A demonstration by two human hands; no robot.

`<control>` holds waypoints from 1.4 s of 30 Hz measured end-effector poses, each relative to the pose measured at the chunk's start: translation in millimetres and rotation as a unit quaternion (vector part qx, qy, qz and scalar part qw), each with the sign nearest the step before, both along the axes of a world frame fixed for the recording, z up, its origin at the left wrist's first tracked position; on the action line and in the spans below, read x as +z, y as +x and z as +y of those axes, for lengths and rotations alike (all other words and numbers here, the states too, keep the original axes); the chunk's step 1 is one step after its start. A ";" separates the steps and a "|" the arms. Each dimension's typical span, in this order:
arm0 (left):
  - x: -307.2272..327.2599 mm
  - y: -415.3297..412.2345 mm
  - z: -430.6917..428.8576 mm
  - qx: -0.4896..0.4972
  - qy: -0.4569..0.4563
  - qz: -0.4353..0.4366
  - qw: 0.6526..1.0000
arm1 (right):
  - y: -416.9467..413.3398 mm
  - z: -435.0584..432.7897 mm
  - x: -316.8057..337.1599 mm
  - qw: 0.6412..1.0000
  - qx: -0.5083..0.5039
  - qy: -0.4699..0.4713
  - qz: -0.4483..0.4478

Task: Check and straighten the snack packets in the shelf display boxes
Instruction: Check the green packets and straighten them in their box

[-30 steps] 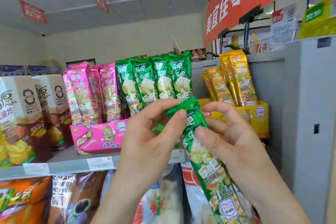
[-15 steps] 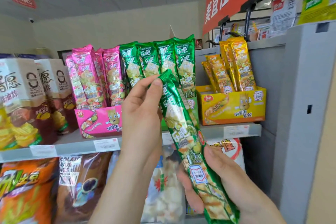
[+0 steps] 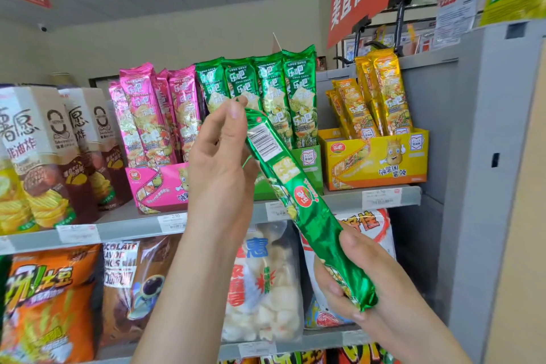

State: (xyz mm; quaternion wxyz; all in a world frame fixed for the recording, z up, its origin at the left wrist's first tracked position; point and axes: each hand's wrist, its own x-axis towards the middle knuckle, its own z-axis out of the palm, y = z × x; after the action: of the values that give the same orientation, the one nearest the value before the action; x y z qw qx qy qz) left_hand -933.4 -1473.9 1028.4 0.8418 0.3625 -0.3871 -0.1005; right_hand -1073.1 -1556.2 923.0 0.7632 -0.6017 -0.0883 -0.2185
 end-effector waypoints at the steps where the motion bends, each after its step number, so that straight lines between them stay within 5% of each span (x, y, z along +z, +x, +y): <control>1: 0.1 -0.3 0.7 0.004 -0.001 0.002 1.000 | 1.7 0.8 7.8 1.000 -0.017 0.004 0.015; 9: -17.7 -3.5 -4.7 -0.036 0.012 0.019 0.999 | 4.5 6.0 1.4 0.986 -0.163 -0.030 -0.018; 22: -62.5 -24.9 -12.7 -0.118 0.079 -0.059 0.988 | 14.1 9.0 1.9 0.973 -0.231 0.010 0.013; 27: -67.1 -24.9 -11.9 -0.096 0.076 -0.063 0.990 | 17.2 11.1 -1.5 0.978 -0.203 0.039 0.013; 31: -71.0 -21.4 -8.3 -0.072 0.052 -0.022 0.996 | 17.1 16.8 7.2 0.981 -0.113 0.156 0.035; 35: -65.1 -21.5 -4.8 -0.088 0.041 0.003 0.995 | -0.1 8.5 10.6 0.994 -0.080 0.028 0.064; 39: -61.8 -22.9 -4.9 -0.135 0.023 0.053 0.989 | 8.9 4.4 9.3 0.995 0.000 0.095 0.031; 42: -60.3 -23.6 -5.2 -0.149 0.025 0.062 0.987 | 1.0 9.6 -0.5 0.991 -0.135 -0.021 0.004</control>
State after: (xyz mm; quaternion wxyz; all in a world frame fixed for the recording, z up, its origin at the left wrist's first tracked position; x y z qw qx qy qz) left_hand -957.0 -1479.1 968.1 0.8306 0.3150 -0.3810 -0.2565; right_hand -1072.1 -1546.6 922.5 0.7143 -0.6248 -0.0073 -0.3151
